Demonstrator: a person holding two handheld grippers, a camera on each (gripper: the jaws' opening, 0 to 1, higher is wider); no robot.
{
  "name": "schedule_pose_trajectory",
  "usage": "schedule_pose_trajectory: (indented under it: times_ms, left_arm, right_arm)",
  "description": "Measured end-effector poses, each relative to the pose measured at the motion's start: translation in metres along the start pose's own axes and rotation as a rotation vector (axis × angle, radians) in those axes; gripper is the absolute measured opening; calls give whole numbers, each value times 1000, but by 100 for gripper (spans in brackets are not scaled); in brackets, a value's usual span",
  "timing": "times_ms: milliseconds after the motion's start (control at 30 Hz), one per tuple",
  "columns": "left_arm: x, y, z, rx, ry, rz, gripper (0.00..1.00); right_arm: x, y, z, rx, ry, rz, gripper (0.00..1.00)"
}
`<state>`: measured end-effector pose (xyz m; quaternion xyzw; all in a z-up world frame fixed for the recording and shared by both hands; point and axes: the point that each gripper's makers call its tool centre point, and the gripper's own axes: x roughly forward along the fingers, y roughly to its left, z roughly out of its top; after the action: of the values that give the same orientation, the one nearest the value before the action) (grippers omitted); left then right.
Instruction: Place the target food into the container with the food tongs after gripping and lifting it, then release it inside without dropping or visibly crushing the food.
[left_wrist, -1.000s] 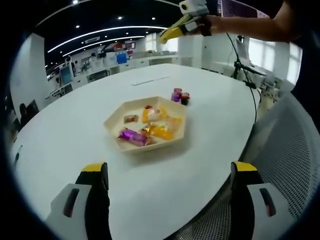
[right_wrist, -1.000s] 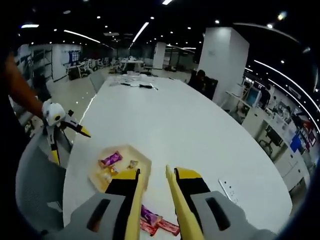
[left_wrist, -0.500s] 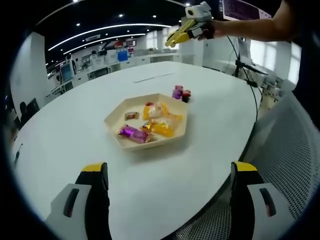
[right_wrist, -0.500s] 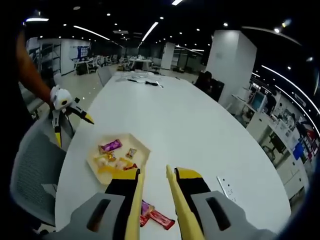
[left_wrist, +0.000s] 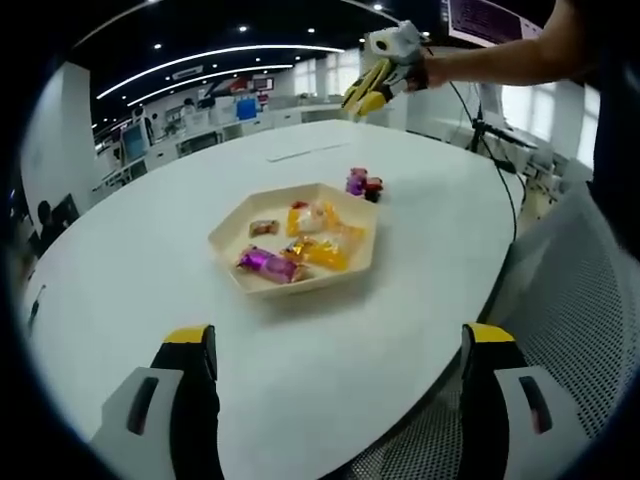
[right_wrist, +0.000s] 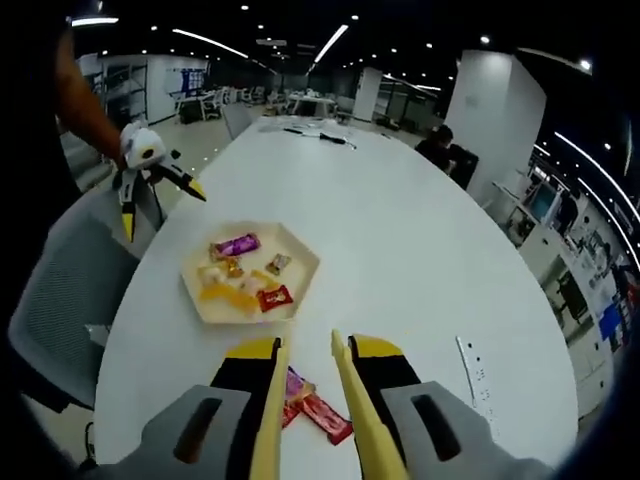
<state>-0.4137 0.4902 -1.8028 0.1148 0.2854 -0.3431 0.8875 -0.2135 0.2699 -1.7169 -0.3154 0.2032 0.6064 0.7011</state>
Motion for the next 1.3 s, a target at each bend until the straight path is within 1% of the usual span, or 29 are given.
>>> schedule_pose_trajectory:
  times_ms: [67,133,200,267,433,533,600,667,700,733,800,900,1000,1067,1100,1133,1167,1233,1300]
  left_arm:
    - [0,0,0,-1,0,0,98]
    - [0,0,0,-5,2,1,98]
    - [0,0,-1,-5,5,-2,98]
    - [1,-1,-1,-4,8,-6,98]
    - [1,-2,-1,-4,10,-14,98]
    - [1,-2,0,-2,6,-13,97]
    - [1,-1,-1,-8,6,-13,97]
    - [1,-2,-1,-9,6,-15,97]
    - [1,-2,-1,-9,5,-15,97]
    - [1,-2,0,-9,5,-14,97]
    - [1,-2,1,-12,-3,-14,97]
    - [1,-2,1,-12,-5,-15,97]
    - [0,-2,2,-13,-6,-13,97]
    - [0,-2,2,-16,-8,-13,96]
    - [0,-2,2,-17,-7,-12,96]
    - [0,-2,2,-18,-5,-13,96]
    - [0,-2,2,-18,-4,-15,96]
    - [1,-3,1,-15,-3,-19,96]
    - [1,-3,1,-18,-5,-20,96]
  right_arm:
    - [6,3,-5,2,6,15,26]
    - [12,4,-14,18,34,21,26]
    - [18,6,-19,13,34,39,26]
    - [22,9,-26,-4,55,51,26]
    - [32,11,-36,-7,74,79,26]
    - [43,18,-42,-10,89,102,26]
    - [52,24,-53,-29,125,127,26]
    - [55,29,-54,-41,130,139,26]
    - [56,31,-58,-69,156,151,26]
    - [57,31,-59,-85,164,151,26]
    - [61,33,-59,-85,163,162,26]
    - [66,35,-61,-101,180,181,26]
    - [72,36,-70,-128,215,194,27]
    - [75,34,-73,-127,218,185,27]
    - [77,33,-78,-140,240,178,27]
    - [78,35,-77,-148,237,182,27]
    - [79,34,-74,-145,224,176,28]
    - [81,33,-74,-134,226,175,28]
    - [84,32,-77,-88,225,173,27]
